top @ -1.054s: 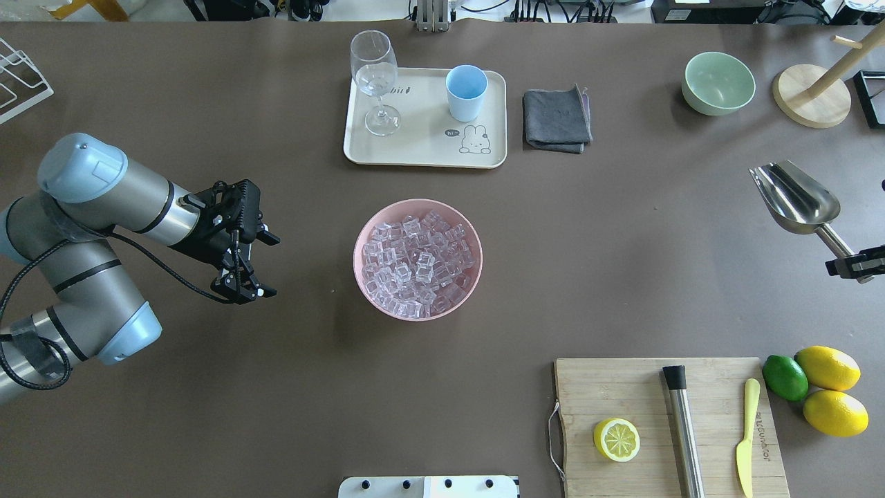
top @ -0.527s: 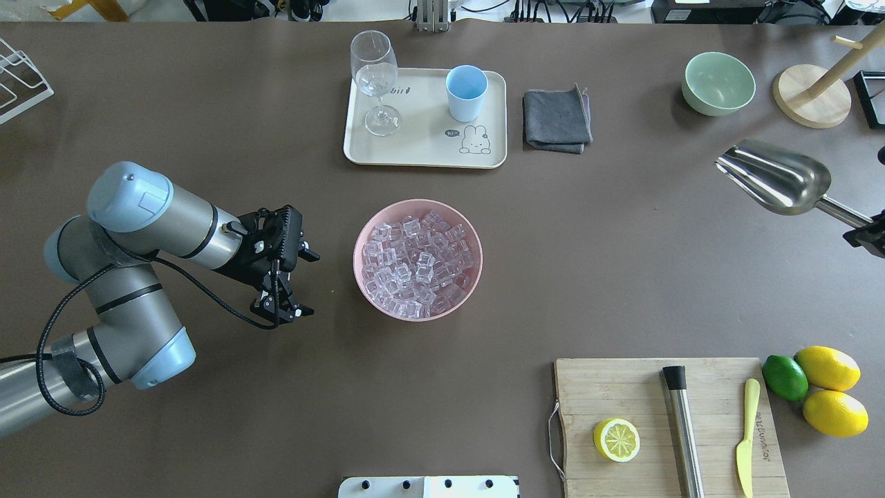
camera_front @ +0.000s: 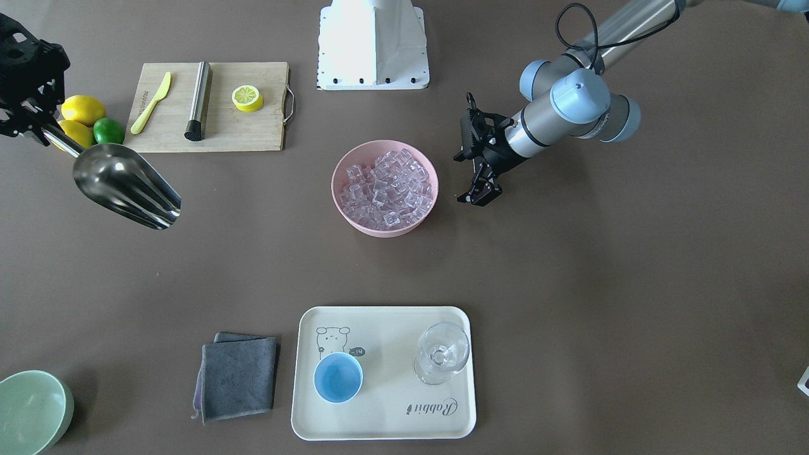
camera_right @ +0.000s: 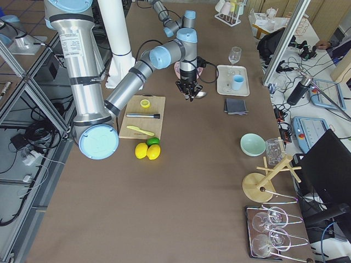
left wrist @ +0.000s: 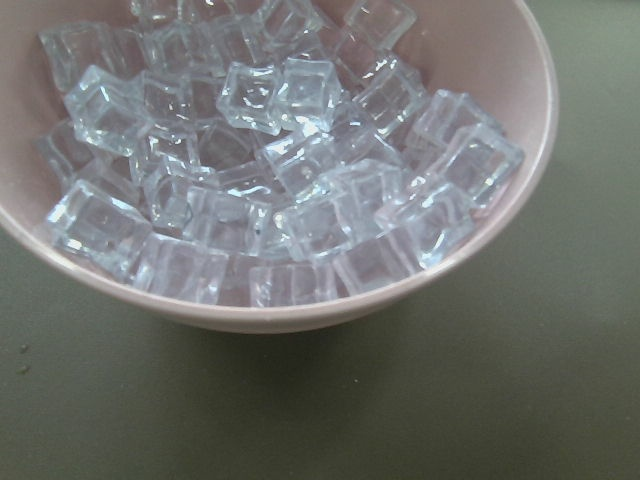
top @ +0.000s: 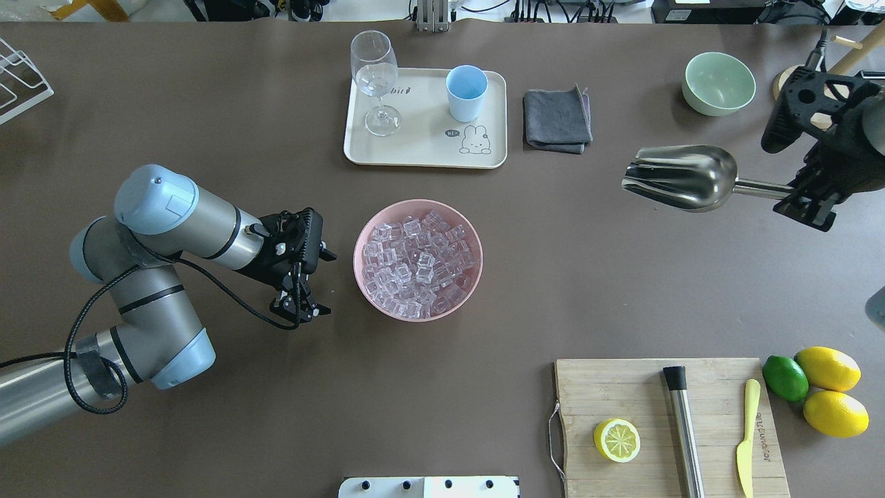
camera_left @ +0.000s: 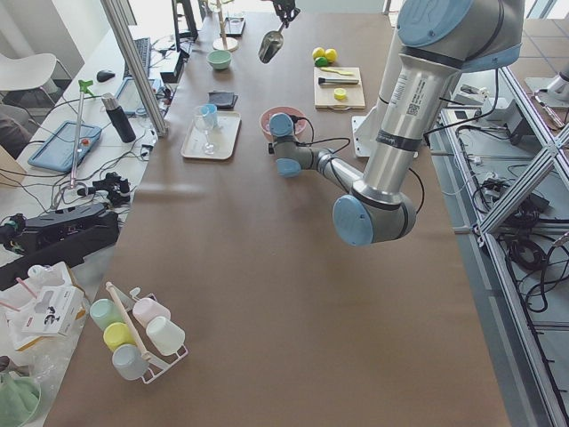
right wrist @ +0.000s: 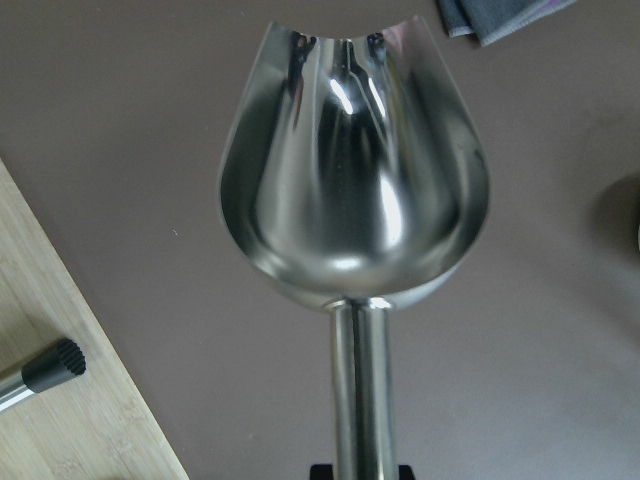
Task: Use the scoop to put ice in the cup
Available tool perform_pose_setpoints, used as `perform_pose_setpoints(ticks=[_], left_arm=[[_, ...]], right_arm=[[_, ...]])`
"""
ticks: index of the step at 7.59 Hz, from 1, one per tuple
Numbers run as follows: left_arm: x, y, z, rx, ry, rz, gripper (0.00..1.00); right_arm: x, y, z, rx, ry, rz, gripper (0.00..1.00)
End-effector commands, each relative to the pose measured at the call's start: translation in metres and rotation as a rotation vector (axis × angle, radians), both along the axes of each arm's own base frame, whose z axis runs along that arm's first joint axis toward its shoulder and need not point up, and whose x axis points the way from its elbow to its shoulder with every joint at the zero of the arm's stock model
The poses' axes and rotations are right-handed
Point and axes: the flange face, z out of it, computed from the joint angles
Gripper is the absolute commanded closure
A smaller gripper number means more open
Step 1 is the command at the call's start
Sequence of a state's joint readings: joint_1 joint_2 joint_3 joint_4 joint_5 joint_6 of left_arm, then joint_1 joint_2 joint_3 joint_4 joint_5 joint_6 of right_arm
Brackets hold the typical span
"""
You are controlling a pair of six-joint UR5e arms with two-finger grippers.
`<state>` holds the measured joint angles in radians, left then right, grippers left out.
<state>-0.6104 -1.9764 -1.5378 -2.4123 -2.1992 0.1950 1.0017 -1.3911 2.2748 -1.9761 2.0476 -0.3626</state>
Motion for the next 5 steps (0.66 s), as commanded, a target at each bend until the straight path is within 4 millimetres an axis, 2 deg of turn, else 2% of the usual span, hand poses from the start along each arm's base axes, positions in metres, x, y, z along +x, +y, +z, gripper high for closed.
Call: perform_pose_setpoints(ticks=[1,2,3,5], left_arm=[[0.012,-0.012,-0.012,0.059,-0.006,-0.018,0.01],[0.015,-0.015,-0.019,0.052,-0.017,-0.019,0.01],[0.018,-0.019,-0.027,0.045,-0.027,-0.02,0.01],[0.019,-0.021,-0.027,0.031,-0.042,-0.023,0.01]], right_arm=[[-0.07,0.008,-0.086,0.031,0.126,-0.126,1.0],[-0.091,0.016,-0.1,0.083,0.154,-0.157,1.0],[-0.104,0.024,-0.109,0.102,0.183,-0.18,1.0],[-0.133,0.042,-0.14,0.122,0.238,-0.236,1.0]])
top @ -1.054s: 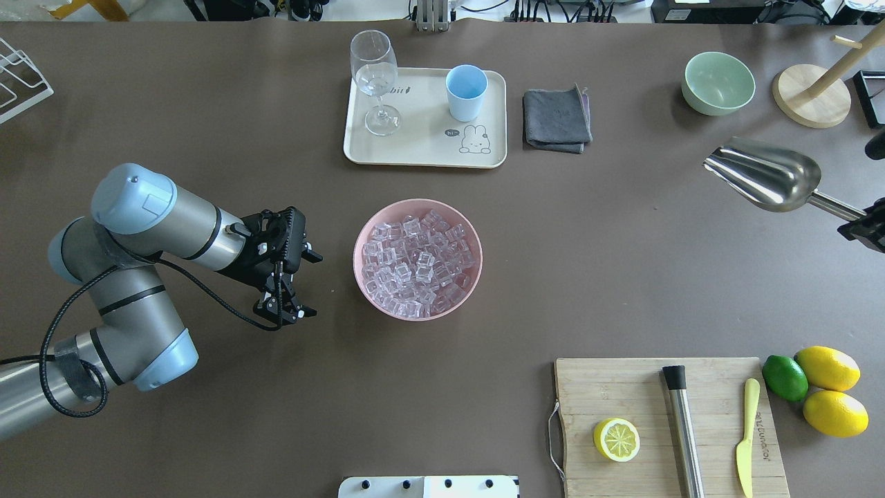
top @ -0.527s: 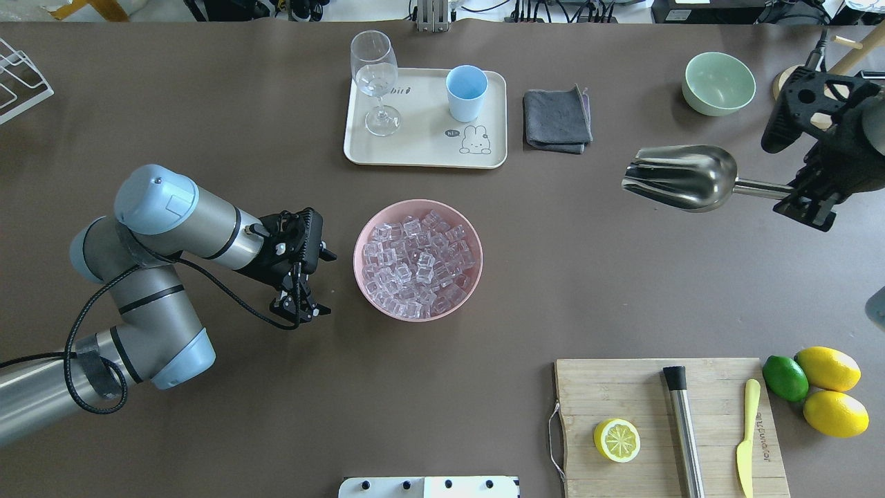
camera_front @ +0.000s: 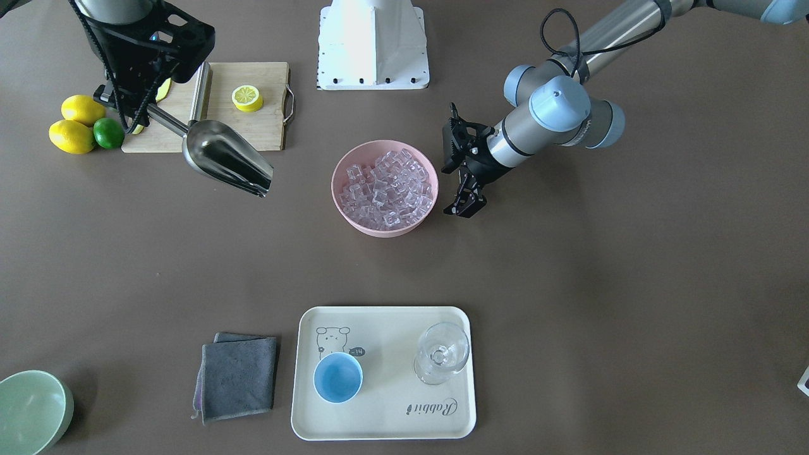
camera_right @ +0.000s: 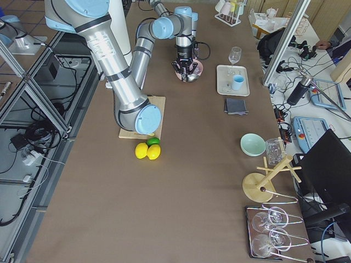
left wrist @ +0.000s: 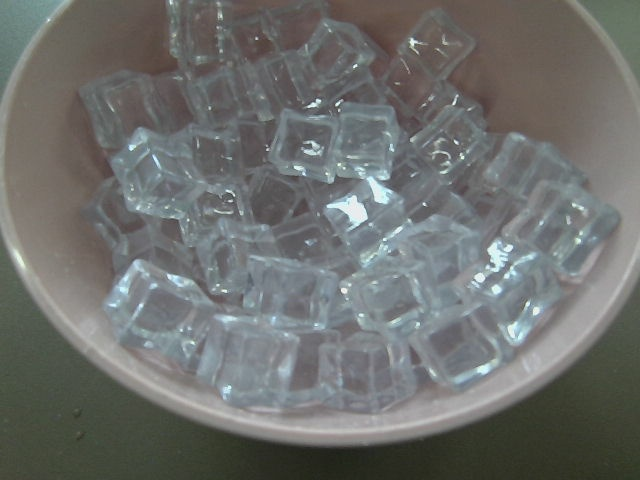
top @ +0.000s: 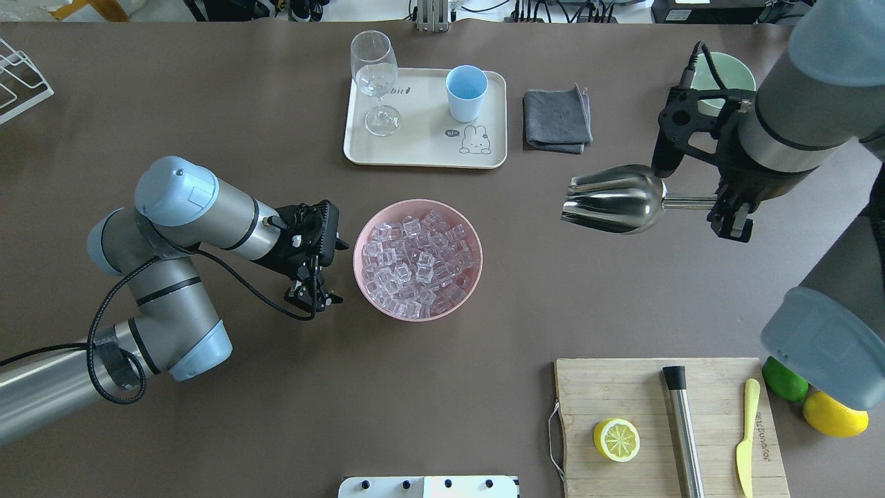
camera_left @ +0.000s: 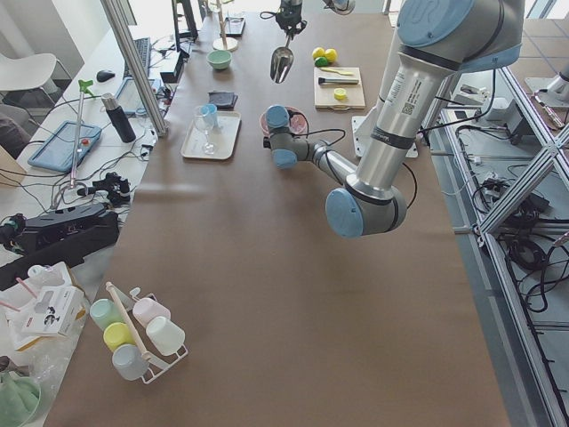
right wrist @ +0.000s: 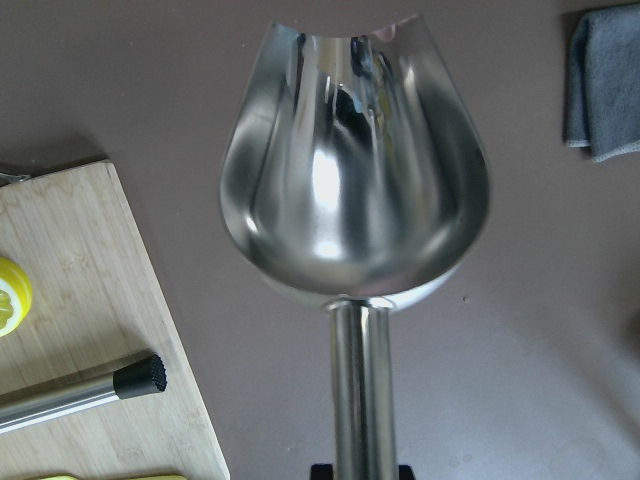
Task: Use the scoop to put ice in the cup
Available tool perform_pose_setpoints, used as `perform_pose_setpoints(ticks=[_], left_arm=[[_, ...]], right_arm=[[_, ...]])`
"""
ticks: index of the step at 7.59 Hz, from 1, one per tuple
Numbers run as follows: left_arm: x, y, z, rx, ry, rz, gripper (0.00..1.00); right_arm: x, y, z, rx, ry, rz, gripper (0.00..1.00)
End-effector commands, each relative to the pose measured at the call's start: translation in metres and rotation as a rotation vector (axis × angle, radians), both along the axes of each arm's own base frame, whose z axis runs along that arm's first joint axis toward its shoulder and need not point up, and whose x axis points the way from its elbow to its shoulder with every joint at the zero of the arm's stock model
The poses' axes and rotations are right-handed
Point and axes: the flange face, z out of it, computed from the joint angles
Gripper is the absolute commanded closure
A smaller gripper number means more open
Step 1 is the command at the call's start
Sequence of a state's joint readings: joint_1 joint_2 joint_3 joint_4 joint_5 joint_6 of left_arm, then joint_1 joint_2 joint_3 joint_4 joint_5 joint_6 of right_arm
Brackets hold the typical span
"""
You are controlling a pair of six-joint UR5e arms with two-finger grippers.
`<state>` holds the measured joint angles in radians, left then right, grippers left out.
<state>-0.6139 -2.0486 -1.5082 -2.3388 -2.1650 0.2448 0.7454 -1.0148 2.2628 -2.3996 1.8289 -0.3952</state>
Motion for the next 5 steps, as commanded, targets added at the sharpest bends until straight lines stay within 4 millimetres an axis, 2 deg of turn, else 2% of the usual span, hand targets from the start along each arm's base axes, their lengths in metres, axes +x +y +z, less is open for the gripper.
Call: perform_pose_setpoints(ticks=[1,2,3,5], left_arm=[[0.002,-0.002,-0.002,-0.012,-0.012,-0.003,0.01],[0.002,-0.002,-0.002,-0.013,-0.012,-0.003,0.01],[0.002,-0.002,-0.001,-0.019,-0.013,-0.005,0.01],[0.002,-0.003,-0.001,-0.028,-0.022,-0.006,0.01]], right_arm=[[-0.047,0.022,-0.045,0.027,0.085,-0.081,1.0],[-0.061,0.027,-0.068,0.038,0.121,-0.102,1.0],[-0.078,0.028,-0.082,0.035,0.137,-0.123,1.0],[-0.126,0.025,-0.102,0.039,0.21,-0.162,1.0]])
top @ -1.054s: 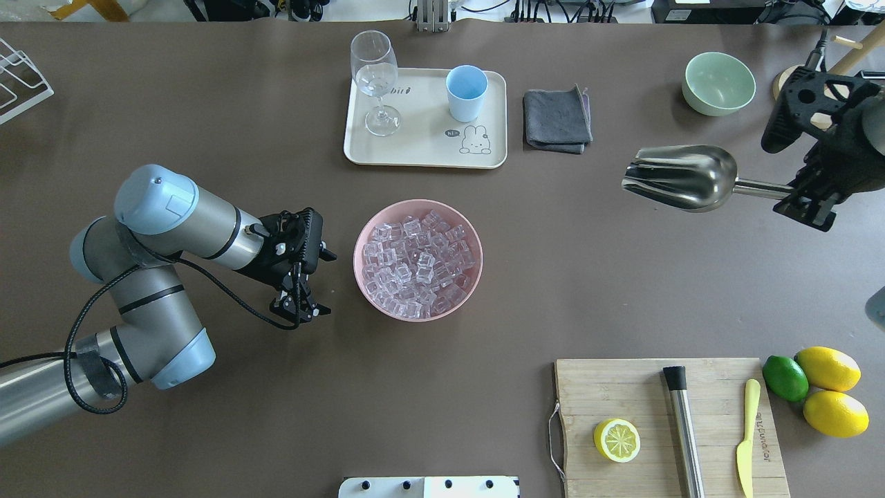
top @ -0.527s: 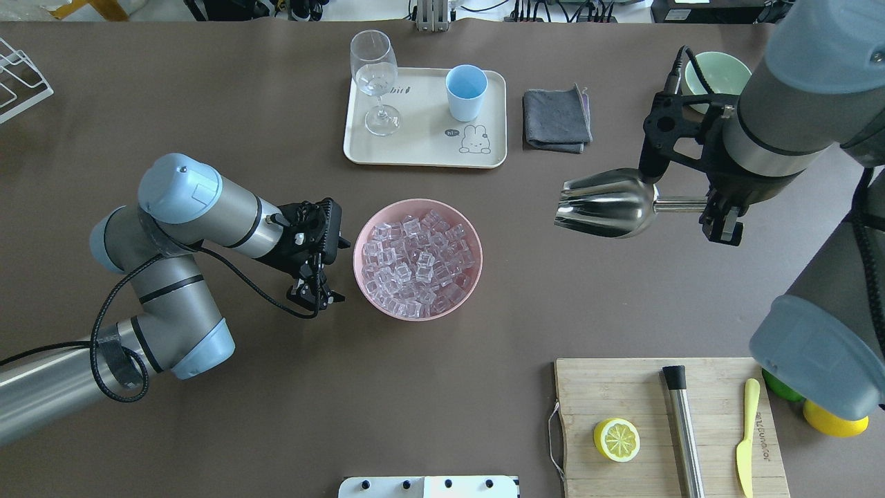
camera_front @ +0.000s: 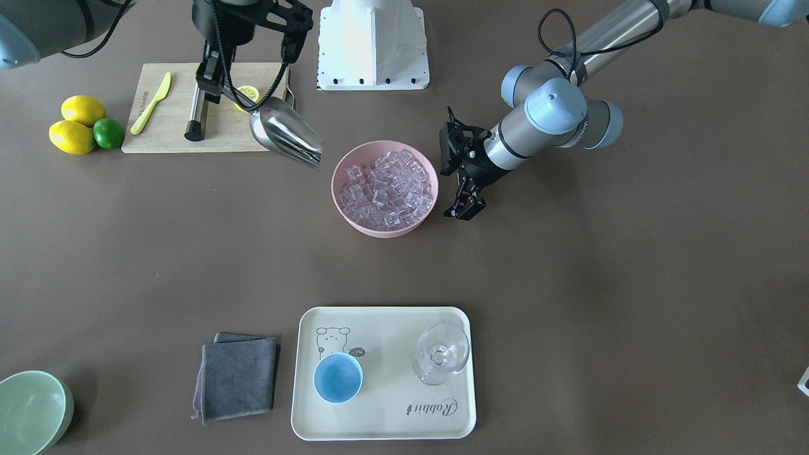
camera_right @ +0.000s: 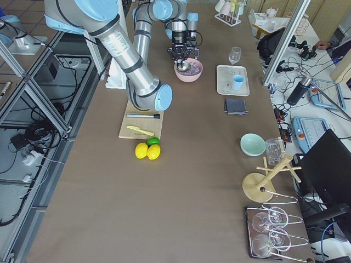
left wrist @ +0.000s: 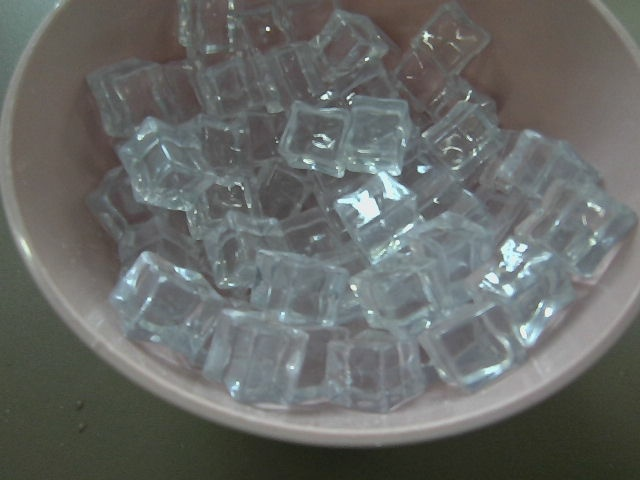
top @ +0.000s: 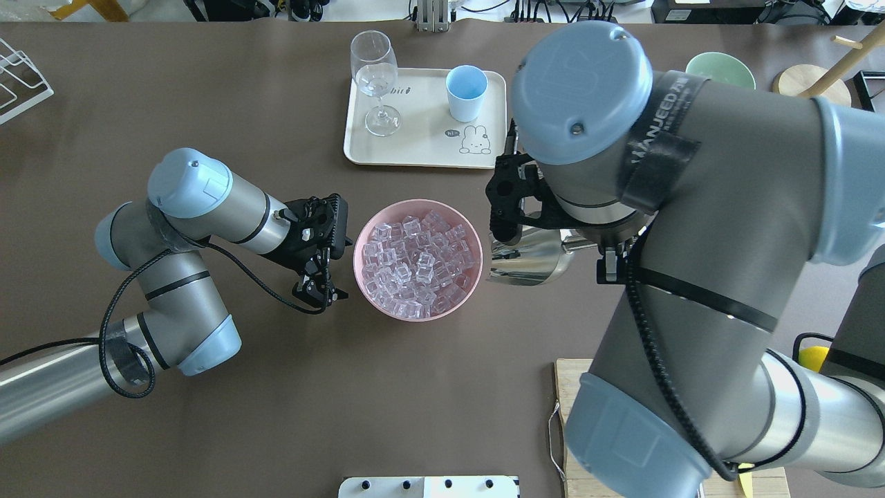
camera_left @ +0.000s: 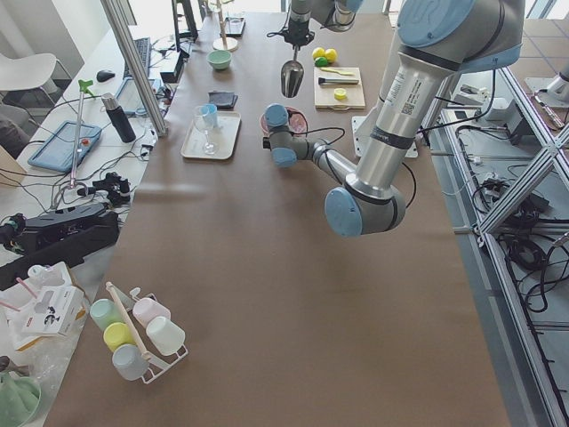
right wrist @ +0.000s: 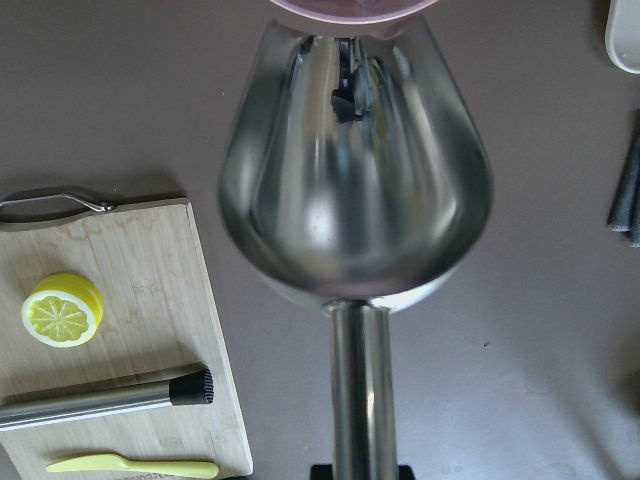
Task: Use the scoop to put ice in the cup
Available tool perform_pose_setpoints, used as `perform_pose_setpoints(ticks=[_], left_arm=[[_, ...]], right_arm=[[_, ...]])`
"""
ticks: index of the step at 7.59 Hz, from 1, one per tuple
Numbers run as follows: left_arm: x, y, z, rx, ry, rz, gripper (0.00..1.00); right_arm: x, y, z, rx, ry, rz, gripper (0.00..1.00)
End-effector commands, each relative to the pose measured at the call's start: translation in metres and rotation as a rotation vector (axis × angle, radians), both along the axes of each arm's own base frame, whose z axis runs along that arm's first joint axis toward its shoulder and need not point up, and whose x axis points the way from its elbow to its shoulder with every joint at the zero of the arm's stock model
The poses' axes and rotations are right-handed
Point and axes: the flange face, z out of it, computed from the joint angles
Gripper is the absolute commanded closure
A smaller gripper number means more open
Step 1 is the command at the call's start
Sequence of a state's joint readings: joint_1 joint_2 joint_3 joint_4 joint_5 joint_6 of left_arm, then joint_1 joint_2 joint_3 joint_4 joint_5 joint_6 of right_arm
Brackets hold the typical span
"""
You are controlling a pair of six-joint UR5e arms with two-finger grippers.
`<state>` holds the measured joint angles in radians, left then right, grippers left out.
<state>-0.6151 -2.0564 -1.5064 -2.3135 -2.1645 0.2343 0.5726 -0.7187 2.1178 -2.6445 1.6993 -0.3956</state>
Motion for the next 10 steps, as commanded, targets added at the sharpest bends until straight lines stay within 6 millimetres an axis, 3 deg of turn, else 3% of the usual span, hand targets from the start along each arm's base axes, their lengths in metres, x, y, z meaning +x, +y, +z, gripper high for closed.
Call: perform_pose_setpoints(ticks=[1,2,4,5,7,8,10], left_arm=[[0.001,0.0,-0.001,-0.006,-0.005,0.001,0.01],[0.002,0.001,-0.001,-0.005,-0.005,0.001,0.01],[0.007,-0.003,-0.004,-0.007,-0.005,0.0,0.01],[0.007,-0.002,-0.005,-0.006,-0.004,0.0,0.01],[0.007,-0.003,-0.003,-0.008,-0.006,0.002,0.01],[0.008,-0.002,-0.003,-0.009,-0.007,0.003,0.01],[0.009,-0.003,-0.005,-0.007,-0.005,0.002,0.01]], right_arm=[[-0.062,-0.001,-0.041,-0.025,0.117,-0.054,1.0],[-0.065,0.002,-0.051,-0.033,0.148,-0.062,1.0],[-0.065,-0.002,-0.046,-0.016,0.22,-0.054,1.0],[-0.073,-0.007,-0.041,-0.021,0.244,-0.052,1.0],[-0.102,-0.023,-0.066,-0.038,0.252,-0.038,1.0],[-0.108,-0.026,-0.067,-0.031,0.24,-0.033,1.0],[-0.129,-0.038,-0.049,-0.037,0.263,-0.018,1.0]])
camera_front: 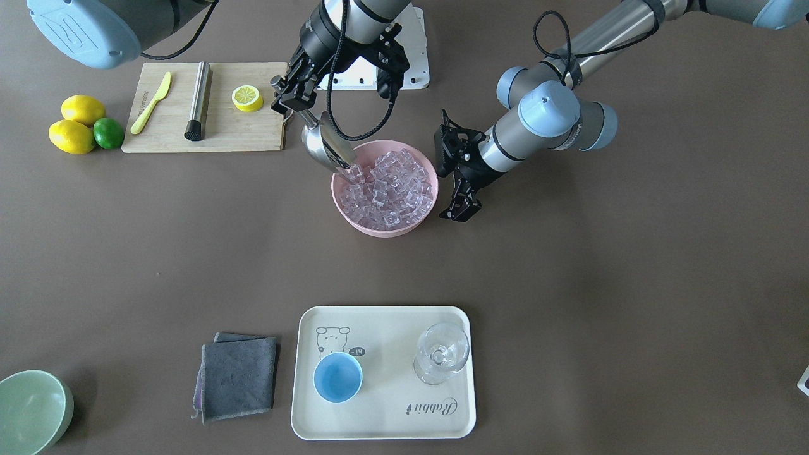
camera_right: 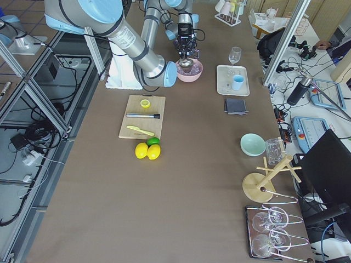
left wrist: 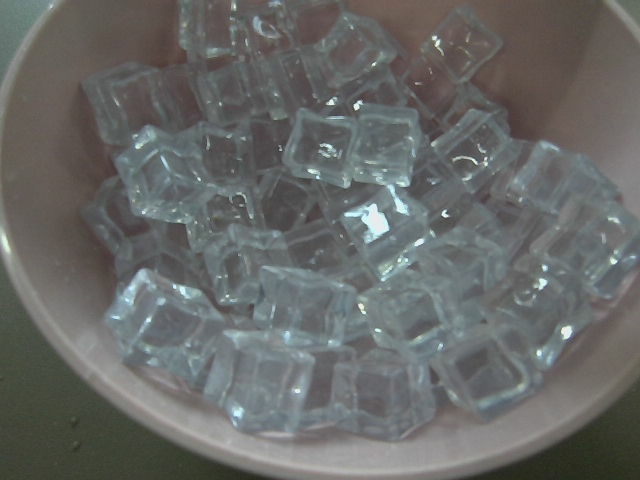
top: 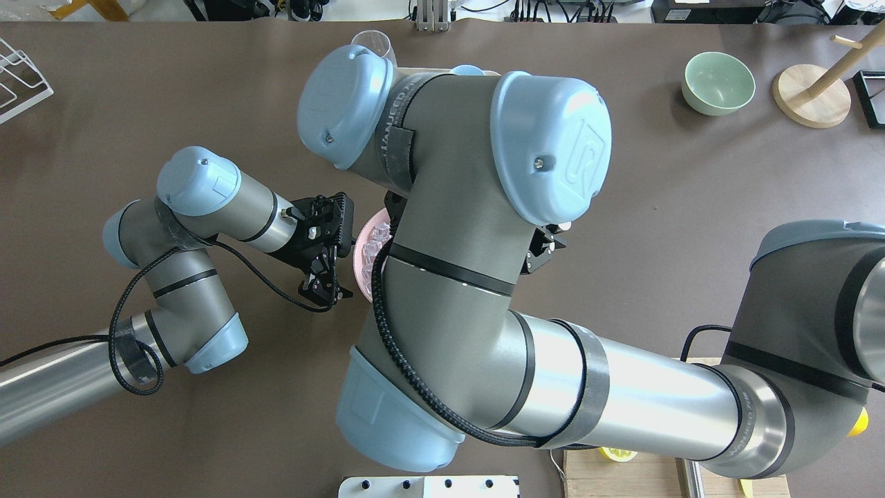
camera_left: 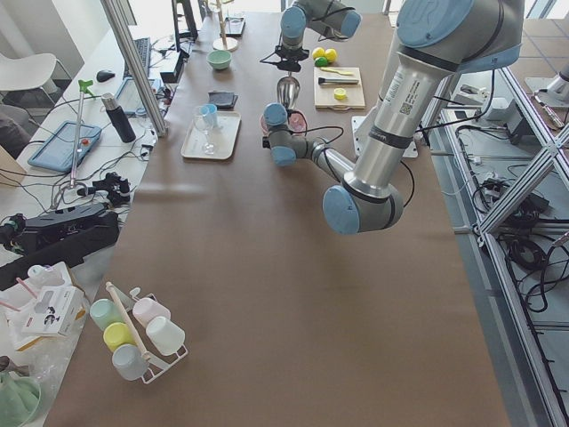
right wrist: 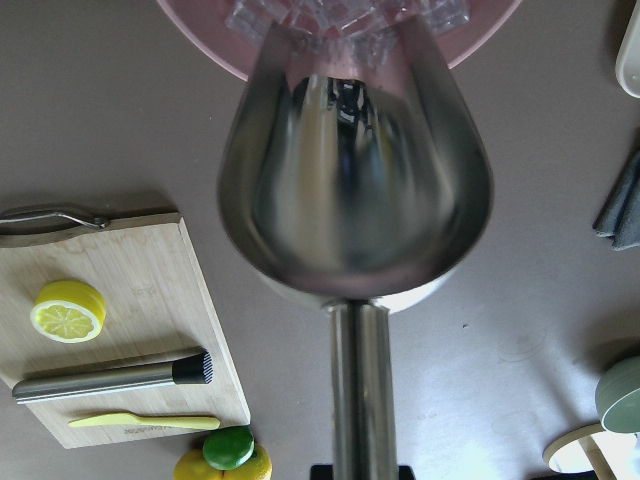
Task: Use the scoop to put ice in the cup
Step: 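Swing the right arm over the bowl and lower the scoop into the ice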
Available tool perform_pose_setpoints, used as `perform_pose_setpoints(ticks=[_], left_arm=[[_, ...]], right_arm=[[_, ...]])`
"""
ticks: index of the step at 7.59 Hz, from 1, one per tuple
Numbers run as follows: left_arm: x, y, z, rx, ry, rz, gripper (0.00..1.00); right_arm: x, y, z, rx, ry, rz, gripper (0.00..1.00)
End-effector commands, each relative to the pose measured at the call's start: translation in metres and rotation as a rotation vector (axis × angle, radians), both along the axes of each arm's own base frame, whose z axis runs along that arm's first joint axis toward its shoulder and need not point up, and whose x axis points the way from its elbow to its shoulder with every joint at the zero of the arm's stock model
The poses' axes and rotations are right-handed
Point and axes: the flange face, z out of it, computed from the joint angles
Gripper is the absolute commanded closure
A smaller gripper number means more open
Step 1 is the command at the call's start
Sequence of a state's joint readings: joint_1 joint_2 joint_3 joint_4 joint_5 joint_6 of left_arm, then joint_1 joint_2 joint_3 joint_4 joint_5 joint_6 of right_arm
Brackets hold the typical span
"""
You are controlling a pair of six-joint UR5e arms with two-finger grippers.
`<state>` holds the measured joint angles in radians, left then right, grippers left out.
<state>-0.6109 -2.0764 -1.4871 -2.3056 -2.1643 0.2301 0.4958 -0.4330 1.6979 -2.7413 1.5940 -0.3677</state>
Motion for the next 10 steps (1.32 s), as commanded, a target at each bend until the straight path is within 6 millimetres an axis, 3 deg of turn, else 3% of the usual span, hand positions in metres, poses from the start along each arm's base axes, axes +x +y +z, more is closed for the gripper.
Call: perform_pose_setpoints(ticks=[1,5,7,10], left_arm=[[0.001,0.0,-0.001,0.001,0.001,0.001,0.01],[0.001,0.0,-0.003,0.003,0.004,0.001,0.01],[0.001,-0.001,-0.003,0.002,0.002,-0.001,0.01],[0.001,-0.001,-0.002,0.001,0.001,0.001,0.01]], right_arm=[[-0.019,-0.011,0.014,-0.001,0.016,0.011,1.0],[-0.033,-0.019,0.021,-0.012,0.044,0.051,1.0],[-0.049,-0.008,0.026,-0.003,0.039,0.062,1.0],[-0.049,-0.005,0.024,0.009,-0.025,0.065,1.0]])
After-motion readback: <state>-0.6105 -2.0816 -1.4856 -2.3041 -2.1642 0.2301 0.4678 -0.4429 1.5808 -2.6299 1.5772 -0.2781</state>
